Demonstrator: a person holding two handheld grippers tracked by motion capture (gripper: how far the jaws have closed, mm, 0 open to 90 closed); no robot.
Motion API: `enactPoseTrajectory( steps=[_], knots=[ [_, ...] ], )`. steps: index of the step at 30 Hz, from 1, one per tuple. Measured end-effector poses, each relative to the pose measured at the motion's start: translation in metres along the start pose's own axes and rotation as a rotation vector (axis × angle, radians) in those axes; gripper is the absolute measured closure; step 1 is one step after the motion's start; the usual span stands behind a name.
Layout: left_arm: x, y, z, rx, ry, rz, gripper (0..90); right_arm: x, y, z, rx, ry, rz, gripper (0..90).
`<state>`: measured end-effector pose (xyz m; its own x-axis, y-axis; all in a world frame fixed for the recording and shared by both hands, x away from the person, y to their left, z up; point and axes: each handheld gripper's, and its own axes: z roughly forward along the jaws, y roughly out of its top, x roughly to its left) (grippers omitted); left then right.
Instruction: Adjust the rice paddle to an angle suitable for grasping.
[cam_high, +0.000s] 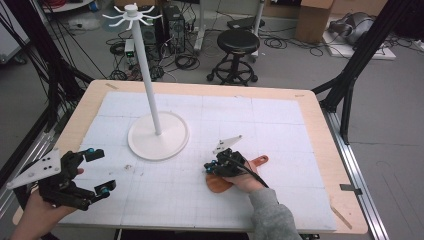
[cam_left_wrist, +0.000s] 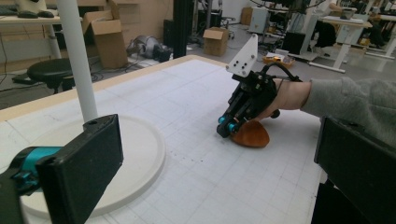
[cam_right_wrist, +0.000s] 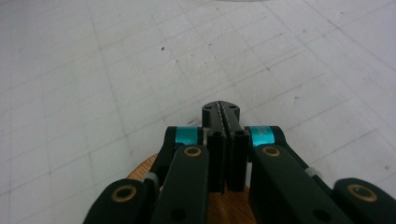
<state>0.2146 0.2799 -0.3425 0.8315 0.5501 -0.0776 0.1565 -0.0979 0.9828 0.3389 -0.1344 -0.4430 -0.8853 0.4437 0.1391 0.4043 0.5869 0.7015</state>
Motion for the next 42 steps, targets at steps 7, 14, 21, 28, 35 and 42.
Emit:
enactPoseTrajectory(
  steps=[7, 14, 21, 28, 35, 42],
  knots=[
    [0.001, 0.001, 0.009, 0.008, -0.023, 0.002, 1.7, 0.006, -0.009, -0.009, 0.010, 0.008, 0.001, 88.7],
    [0.004, 0.004, 0.016, 0.008, -0.039, 0.008, 1.7, 0.009, -0.016, -0.016, 0.018, 0.008, 0.003, 88.7],
    [0.013, 0.008, 0.010, -0.031, -0.032, 0.021, 1.7, 0.015, -0.026, -0.024, 0.009, 0.011, -0.005, 88.8],
    [0.027, 0.009, 0.004, -0.043, -0.018, 0.007, 1.7, 0.024, -0.039, -0.034, -0.004, -0.011, -0.057, 88.8],
    [0.029, 0.009, 0.011, -0.036, -0.034, -0.003, 1.7, 0.028, -0.050, -0.043, -0.012, -0.014, -0.044, 88.9],
    [0.023, 0.015, 0.016, -0.029, -0.070, 0.008, 1.7, 0.033, -0.060, -0.053, -0.006, -0.039, -0.058, 88.9]
  ],
)
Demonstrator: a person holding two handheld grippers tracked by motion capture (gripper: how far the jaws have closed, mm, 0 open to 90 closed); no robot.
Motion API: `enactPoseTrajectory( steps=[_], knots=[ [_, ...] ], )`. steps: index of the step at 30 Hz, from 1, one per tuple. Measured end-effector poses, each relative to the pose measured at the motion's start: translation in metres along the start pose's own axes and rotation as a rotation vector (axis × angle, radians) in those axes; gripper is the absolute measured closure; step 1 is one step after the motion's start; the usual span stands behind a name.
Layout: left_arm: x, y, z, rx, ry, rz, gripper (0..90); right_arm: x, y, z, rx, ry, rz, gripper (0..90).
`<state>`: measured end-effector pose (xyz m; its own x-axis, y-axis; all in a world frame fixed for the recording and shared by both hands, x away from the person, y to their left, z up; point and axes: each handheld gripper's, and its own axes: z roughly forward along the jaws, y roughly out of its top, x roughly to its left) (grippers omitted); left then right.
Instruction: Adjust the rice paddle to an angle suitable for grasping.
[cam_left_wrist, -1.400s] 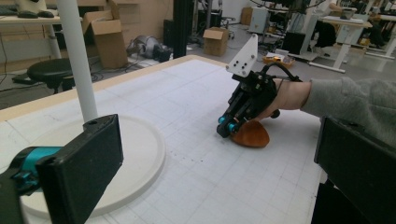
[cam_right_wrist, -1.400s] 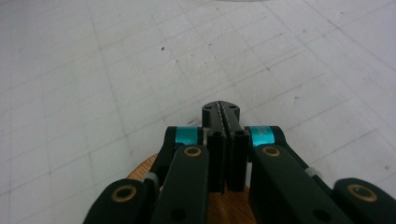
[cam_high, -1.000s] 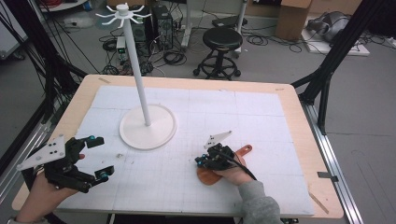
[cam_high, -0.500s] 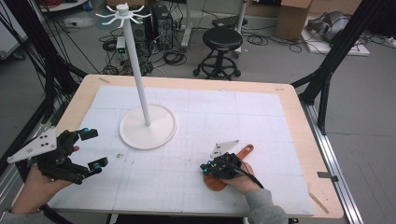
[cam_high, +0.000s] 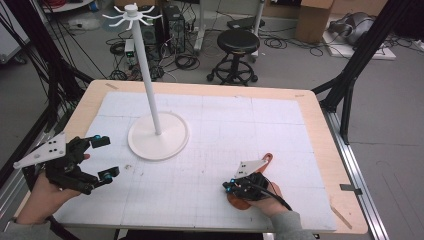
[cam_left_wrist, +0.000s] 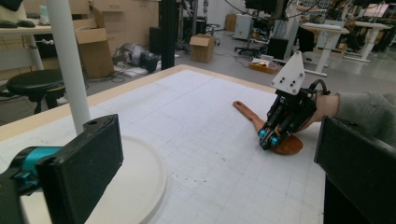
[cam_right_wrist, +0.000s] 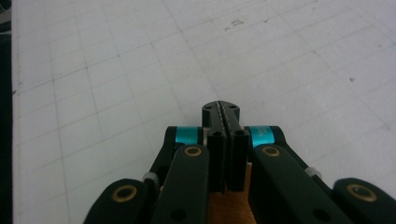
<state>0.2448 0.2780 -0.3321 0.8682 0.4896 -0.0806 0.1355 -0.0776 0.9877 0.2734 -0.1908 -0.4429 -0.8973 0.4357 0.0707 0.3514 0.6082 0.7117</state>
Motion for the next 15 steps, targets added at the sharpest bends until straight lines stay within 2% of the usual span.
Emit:
enactPoseTrajectory(
  steps=[8, 11, 15],
  knots=[
    [0.001, 0.000, -0.001, -0.008, 0.001, -0.007, 1.7, 0.003, -0.013, -0.013, 0.003, 0.003, 0.015, 88.9],
    [0.001, -0.001, -0.001, -0.002, -0.001, -0.014, 1.7, 0.004, -0.017, -0.018, 0.005, -0.016, 0.009, 88.9],
    [0.001, -0.002, 0.000, 0.006, -0.002, -0.016, 1.7, 0.006, -0.025, -0.026, 0.003, -0.024, 0.026, 88.8]
  ],
)
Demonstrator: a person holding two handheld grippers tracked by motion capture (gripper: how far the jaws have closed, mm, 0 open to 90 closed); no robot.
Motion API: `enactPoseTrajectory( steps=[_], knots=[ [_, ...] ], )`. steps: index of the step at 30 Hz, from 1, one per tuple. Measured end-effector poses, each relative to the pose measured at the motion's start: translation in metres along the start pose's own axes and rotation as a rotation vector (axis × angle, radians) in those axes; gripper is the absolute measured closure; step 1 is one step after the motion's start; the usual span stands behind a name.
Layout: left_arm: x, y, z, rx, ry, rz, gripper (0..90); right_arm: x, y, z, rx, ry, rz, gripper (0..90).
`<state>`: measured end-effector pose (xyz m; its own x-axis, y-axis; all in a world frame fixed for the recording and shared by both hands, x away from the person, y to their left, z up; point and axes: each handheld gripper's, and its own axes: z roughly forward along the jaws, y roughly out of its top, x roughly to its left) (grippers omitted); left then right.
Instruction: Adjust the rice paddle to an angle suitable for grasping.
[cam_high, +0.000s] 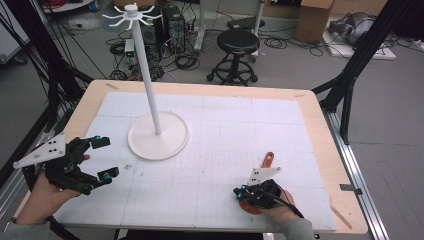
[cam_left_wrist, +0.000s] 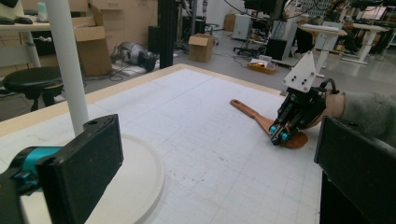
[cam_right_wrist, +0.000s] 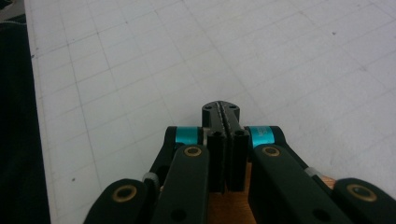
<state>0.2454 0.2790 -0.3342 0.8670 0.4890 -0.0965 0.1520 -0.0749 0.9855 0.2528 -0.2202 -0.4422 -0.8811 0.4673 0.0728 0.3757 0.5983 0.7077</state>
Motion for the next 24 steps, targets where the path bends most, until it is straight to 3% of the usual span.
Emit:
enactPoseTrajectory(
  steps=[4, 6, 11, 17, 24],
  knots=[
    [0.000, 0.000, 0.002, 0.008, -0.001, 0.001, 1.7, -0.002, 0.000, -0.001, -0.002, 0.010, 0.002, 88.9],
    [0.000, -0.001, 0.003, 0.011, -0.002, 0.001, 1.7, -0.004, 0.000, -0.006, -0.013, -0.015, -0.006, 88.9],
    [0.001, -0.003, 0.006, 0.026, 0.005, 0.002, 1.7, -0.022, -0.011, -0.032, -0.120, -0.081, 0.070, 88.9],
    [0.000, -0.004, 0.008, 0.033, 0.001, 0.000, 1.7, -0.043, -0.035, -0.050, -0.135, -0.151, 0.157, 88.8],
    [0.000, -0.006, 0.013, 0.048, -0.006, 0.005, 1.7, -0.058, -0.046, -0.054, -0.147, -0.191, 0.200, 88.8]
  ],
)
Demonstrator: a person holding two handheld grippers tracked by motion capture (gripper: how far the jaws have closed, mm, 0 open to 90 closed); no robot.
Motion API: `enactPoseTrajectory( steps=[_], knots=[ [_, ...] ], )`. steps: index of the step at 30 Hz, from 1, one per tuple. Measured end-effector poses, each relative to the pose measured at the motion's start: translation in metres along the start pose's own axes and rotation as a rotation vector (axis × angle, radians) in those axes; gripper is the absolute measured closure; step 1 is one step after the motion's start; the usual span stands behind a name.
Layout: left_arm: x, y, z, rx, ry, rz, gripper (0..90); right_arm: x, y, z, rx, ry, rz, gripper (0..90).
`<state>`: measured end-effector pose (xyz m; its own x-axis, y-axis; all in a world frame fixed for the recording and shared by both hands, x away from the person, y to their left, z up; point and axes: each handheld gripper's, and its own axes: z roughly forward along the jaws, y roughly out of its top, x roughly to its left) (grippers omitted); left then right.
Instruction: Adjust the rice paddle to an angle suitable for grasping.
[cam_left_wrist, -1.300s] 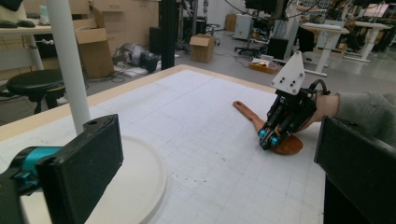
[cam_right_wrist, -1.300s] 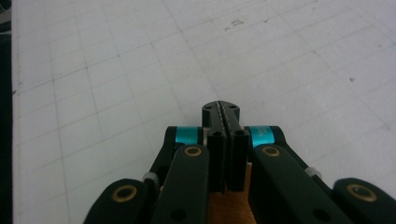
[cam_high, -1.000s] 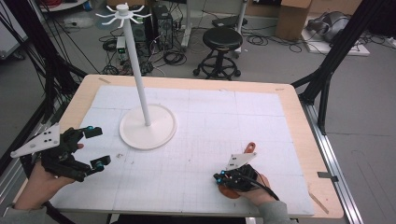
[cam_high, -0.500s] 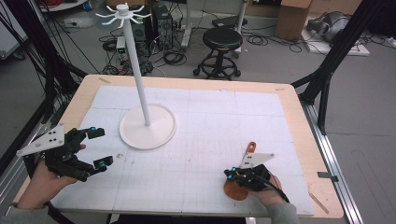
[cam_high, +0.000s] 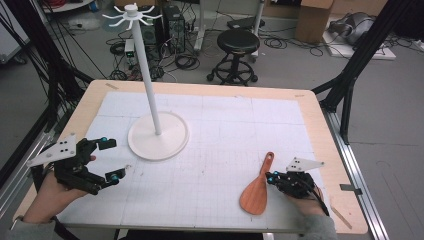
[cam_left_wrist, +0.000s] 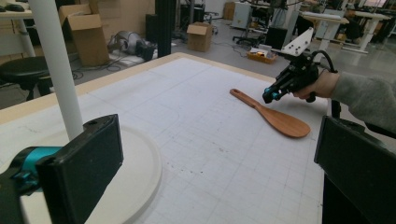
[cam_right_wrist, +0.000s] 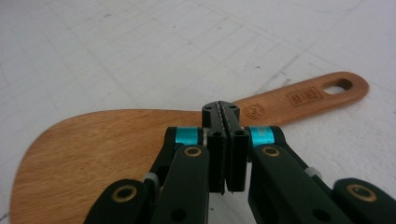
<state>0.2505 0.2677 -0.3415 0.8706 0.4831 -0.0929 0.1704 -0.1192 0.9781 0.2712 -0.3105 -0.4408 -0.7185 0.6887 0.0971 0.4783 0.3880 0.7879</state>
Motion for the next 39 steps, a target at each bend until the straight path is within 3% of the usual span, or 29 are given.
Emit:
enactPoseTrajectory(
  steps=[9, 13, 21, 39],
  knots=[
    [-0.001, -0.001, 0.002, 0.010, -0.002, -0.002, 1.7, -0.012, -0.005, 0.002, 0.004, -0.051, 0.035, 88.8],
    [-0.002, -0.001, 0.000, -0.003, 0.011, 0.011, 1.7, -0.014, -0.004, 0.007, 0.032, -0.061, 0.037, 88.9],
    [-0.002, -0.001, -0.002, -0.008, 0.009, -0.001, 1.7, -0.015, -0.001, 0.012, 0.041, -0.056, 0.043, 88.8],
    [-0.004, -0.005, -0.010, -0.008, 0.020, 0.003, 1.7, -0.008, 0.013, 0.028, 0.060, -0.037, -0.006, 88.8]
  ],
)
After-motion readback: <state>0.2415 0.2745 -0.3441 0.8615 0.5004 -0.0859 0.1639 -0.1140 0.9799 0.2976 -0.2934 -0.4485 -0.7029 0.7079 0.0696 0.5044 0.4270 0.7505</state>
